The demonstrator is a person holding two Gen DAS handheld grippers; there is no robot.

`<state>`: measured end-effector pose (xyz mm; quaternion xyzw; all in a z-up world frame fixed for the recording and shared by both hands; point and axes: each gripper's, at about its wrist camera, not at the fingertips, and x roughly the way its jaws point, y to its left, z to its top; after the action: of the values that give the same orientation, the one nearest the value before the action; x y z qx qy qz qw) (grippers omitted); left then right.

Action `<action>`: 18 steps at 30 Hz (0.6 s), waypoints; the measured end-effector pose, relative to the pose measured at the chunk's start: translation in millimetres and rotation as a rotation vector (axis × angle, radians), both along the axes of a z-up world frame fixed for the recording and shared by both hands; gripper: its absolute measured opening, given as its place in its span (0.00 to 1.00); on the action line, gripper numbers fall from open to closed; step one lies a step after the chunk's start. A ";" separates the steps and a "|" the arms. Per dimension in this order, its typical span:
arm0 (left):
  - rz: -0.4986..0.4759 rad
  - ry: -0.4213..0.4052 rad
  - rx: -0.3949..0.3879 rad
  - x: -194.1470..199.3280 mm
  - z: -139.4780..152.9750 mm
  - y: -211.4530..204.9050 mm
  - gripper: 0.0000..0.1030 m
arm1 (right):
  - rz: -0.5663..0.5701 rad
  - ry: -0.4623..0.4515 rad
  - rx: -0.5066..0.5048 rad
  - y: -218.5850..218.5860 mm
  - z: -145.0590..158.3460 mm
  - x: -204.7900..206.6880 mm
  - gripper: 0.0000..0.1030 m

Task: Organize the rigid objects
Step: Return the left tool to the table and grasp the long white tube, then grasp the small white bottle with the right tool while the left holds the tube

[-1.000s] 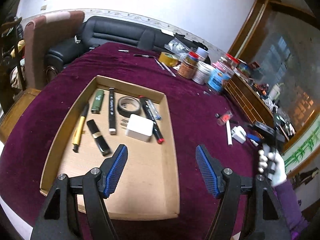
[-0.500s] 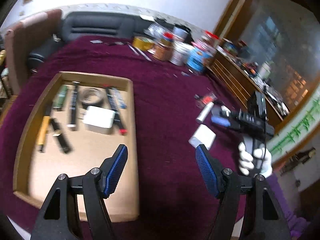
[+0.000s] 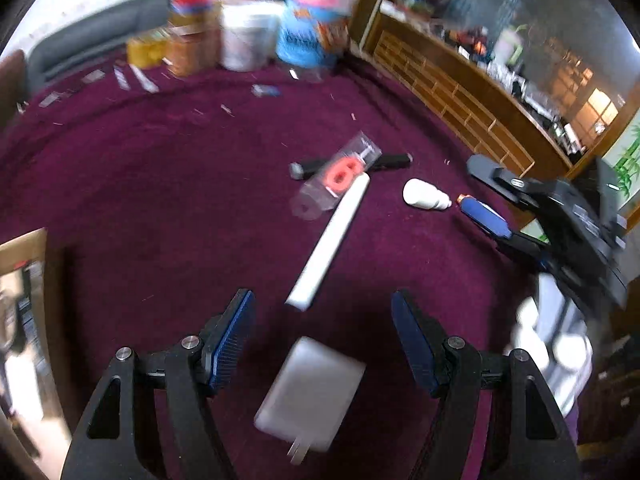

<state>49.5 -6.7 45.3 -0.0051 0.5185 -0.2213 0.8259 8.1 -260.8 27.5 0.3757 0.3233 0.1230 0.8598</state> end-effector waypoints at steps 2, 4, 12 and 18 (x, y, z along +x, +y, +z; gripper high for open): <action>0.000 0.036 0.015 15.4 -13.5 -11.8 0.62 | 0.017 0.002 -0.011 2.6 1.4 2.3 0.76; -0.018 0.039 0.044 27.3 -23.1 -25.2 0.62 | 0.022 -0.003 -0.040 5.8 4.9 -0.9 0.76; -0.136 -0.082 0.299 19.3 -29.8 -60.9 0.10 | 0.026 0.016 -0.076 9.3 -1.2 6.2 0.76; -0.087 -0.070 0.217 9.4 -9.5 -5.9 0.10 | 0.011 0.040 -0.071 4.5 -6.0 7.0 0.76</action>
<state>58.9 -12.6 35.8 0.1143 0.5102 -0.1995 0.8288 15.0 -256.2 21.5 0.3455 0.3467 0.1086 0.8652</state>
